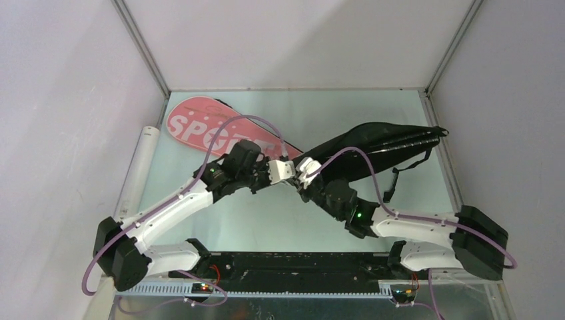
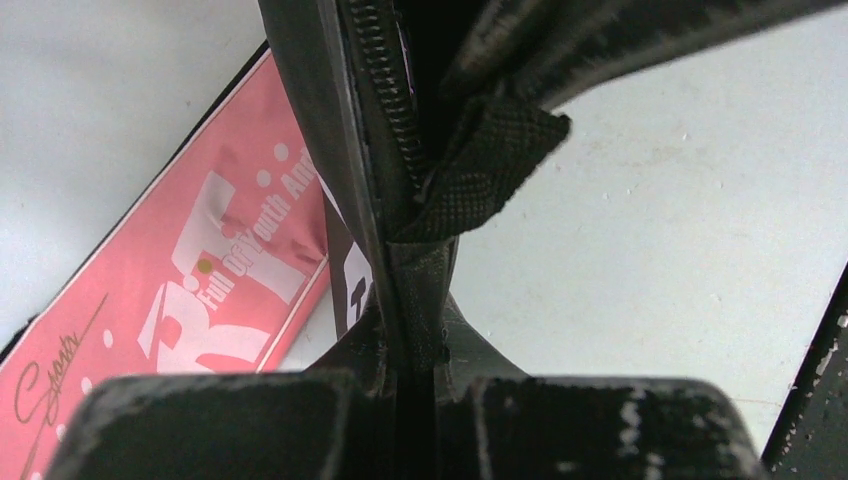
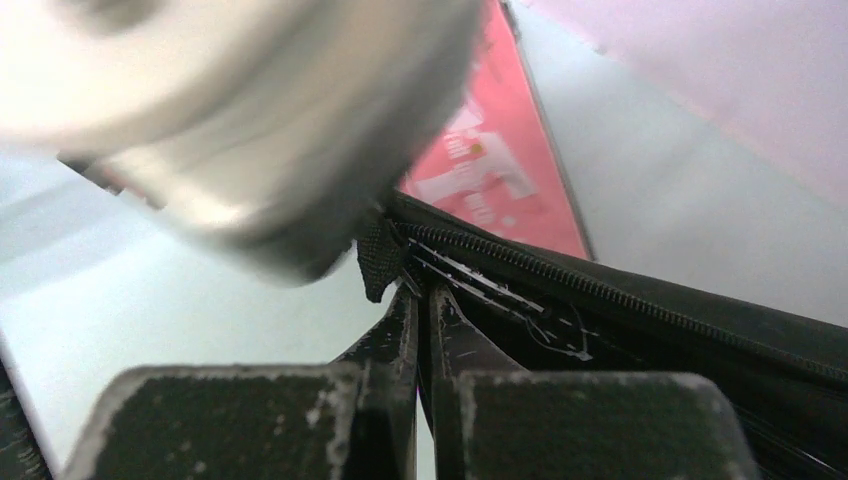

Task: Pack up the badminton gear
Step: Zip the racket bag at the center of the board.

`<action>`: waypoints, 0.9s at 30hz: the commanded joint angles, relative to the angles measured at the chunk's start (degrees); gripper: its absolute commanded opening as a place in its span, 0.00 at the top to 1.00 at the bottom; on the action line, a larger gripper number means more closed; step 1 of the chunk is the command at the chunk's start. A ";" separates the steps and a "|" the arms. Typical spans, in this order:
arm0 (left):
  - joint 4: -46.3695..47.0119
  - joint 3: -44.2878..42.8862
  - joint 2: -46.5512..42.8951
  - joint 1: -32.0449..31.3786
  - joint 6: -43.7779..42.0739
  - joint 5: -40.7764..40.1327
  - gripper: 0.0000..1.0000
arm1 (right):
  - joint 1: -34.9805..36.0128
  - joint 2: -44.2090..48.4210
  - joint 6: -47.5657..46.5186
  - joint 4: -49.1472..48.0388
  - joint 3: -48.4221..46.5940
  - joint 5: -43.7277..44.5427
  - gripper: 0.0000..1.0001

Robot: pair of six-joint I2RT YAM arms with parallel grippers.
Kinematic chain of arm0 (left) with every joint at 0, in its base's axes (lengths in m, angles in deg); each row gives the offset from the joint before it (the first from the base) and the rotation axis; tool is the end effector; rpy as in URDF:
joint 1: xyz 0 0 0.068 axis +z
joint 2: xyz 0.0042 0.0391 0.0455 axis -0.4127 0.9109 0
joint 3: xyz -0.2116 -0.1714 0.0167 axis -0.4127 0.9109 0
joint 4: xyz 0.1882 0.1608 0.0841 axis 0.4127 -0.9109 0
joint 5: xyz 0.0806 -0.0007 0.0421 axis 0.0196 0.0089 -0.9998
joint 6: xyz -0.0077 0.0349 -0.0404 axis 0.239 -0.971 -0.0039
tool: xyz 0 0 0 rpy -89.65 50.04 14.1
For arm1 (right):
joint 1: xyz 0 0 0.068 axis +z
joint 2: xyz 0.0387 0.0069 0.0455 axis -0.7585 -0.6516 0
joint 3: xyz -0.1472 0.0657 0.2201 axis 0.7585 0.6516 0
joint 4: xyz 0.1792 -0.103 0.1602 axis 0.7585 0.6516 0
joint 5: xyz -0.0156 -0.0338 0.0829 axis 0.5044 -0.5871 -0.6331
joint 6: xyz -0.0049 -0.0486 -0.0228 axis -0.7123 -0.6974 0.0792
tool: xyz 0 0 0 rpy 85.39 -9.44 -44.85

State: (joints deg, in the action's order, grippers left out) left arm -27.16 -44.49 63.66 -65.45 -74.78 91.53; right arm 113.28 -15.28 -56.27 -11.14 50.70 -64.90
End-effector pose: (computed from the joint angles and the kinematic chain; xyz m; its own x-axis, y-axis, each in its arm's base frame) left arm 0.1813 -0.1679 0.2813 0.0117 0.7529 -0.6580 0.9237 0.2438 0.2954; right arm 0.1293 0.2377 0.2437 0.0590 -0.1551 -0.9861 -0.7023 0.6956 -0.1514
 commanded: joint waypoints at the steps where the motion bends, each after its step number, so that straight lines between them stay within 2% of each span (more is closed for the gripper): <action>1: -3.64 3.48 -0.61 -0.44 -2.41 3.37 1.00 | -8.44 8.11 9.44 19.30 -1.06 -5.38 1.00; 4: -3.65 6.28 -2.33 -0.49 -6.67 2.56 1.00 | -14.28 12.63 11.26 25.38 -0.83 -12.53 1.00; 5: -3.62 6.68 -3.15 -0.49 -7.07 2.61 1.00 | -15.38 13.20 11.03 27.32 -0.82 -18.98 1.00; 11: -4.65 7.74 -5.22 -0.42 -9.00 5.13 1.00 | -21.33 15.36 9.30 29.54 -0.88 -37.98 1.00; 17: -5.79 6.08 -3.82 -0.50 -8.42 8.07 1.00 | -20.23 11.31 9.48 25.16 -2.12 -41.64 1.00; 20: -4.98 5.65 -3.05 -0.51 -7.01 7.10 1.00 | -17.48 9.84 8.66 23.96 -2.89 -39.12 0.99; 21: -4.54 5.51 -2.96 -0.54 -5.86 7.00 1.00 | -16.45 9.48 7.94 24.06 -3.07 -36.95 0.96; 23: -3.86 5.02 -2.60 -0.53 -4.09 6.89 1.00 | -12.90 8.78 5.12 24.08 -3.10 -30.14 0.68; 25: -3.74 3.93 -1.46 -0.55 -2.39 7.14 1.00 | -9.77 7.63 3.33 22.67 -3.10 -23.88 0.56; 27: -4.53 2.63 -0.27 -0.58 -1.10 7.37 1.00 | -7.60 6.50 2.11 20.03 -3.10 -18.83 0.48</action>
State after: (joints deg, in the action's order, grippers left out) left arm -25.88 -39.59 60.86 -66.66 -84.48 97.03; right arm 102.06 -6.87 -49.56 11.79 49.35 -97.21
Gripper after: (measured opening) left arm 0.082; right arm 0.449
